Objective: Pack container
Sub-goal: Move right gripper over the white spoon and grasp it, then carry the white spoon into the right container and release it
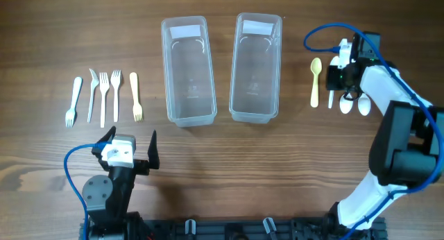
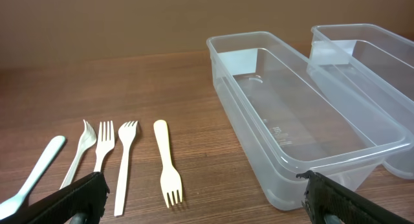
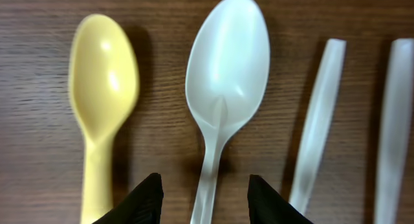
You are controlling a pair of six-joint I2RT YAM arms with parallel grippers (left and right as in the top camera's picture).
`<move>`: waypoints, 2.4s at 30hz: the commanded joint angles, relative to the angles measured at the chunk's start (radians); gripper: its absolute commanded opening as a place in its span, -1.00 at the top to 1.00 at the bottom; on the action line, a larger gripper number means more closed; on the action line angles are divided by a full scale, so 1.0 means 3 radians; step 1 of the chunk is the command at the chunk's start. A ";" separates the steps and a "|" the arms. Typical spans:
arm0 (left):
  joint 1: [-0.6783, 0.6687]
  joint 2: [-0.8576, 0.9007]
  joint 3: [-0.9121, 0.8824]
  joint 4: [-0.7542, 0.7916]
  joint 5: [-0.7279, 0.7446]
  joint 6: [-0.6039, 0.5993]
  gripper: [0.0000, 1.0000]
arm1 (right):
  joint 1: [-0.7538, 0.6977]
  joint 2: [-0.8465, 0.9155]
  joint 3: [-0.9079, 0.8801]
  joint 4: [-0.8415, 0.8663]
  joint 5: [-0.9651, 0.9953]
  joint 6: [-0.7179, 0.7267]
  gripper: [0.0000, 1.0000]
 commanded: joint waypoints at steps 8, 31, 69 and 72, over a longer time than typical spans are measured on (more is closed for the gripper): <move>-0.0015 -0.0027 -0.0025 0.0011 0.0064 0.0055 -1.00 | -0.0001 0.0225 0.0058 0.0158 0.0001 0.0102 0.62; -0.0015 -0.0027 -0.0025 0.0011 0.0064 0.0055 -1.00 | 0.0300 -0.1773 0.0060 -0.0292 -0.0305 0.0556 0.91; -0.0015 -0.0027 -0.0024 0.0011 0.0064 0.0055 -1.00 | 0.1347 -0.2171 0.0051 0.0066 -0.0712 0.0529 -0.99; -0.0015 -0.0027 -0.0025 0.0011 0.0064 0.0055 -1.00 | 0.1207 -0.2401 0.0051 -0.0160 -0.0317 0.0519 -0.83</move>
